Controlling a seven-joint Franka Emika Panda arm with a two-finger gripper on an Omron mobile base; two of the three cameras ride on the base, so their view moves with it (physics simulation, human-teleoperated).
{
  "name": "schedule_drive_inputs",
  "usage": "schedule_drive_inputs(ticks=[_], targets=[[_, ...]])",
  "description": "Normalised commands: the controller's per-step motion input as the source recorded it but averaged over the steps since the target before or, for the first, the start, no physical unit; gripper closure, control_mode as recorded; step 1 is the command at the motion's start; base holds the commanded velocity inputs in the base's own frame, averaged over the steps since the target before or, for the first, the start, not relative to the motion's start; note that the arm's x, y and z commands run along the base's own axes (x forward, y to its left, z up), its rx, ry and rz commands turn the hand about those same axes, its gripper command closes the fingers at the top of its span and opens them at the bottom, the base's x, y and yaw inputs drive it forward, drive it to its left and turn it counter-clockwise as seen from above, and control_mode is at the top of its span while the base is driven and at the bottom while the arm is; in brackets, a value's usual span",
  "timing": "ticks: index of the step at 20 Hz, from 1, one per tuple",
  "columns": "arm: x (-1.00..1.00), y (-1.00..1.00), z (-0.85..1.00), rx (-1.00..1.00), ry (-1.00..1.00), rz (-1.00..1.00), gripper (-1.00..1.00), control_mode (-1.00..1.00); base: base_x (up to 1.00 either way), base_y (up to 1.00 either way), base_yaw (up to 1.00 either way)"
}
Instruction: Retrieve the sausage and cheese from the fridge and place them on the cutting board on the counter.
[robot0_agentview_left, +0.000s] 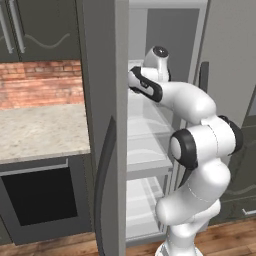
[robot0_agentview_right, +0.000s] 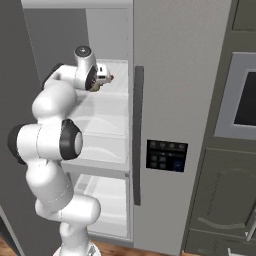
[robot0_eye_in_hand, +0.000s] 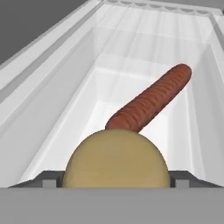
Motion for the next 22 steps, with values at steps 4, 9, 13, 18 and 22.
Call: schedule_drive_inputs(ticks=[4,9,13,18,22], targets=[[0.0,-0.01,-0.5,0.0,0.1,-0.02,1.0,-1.0,0.0,0.0,0.0],[-0.04,-0.02,-0.37,0.0,0.03,-0.01,1.0,-1.0,0.0,0.0,0.0],[-0.7,-0.14,-0.01,0.06,0.0,0.0,1.0,-1.0,0.0,0.0,0.0],[-1.0,-0.25,0.0,0.1,-0.05,0.0,1.0,-1.0,0.0,0.0,0.0],[-0.96,-0.46,0.2,0.1,-0.02,0.0,1.0,-1.0,0.0,0.0,0.0]])
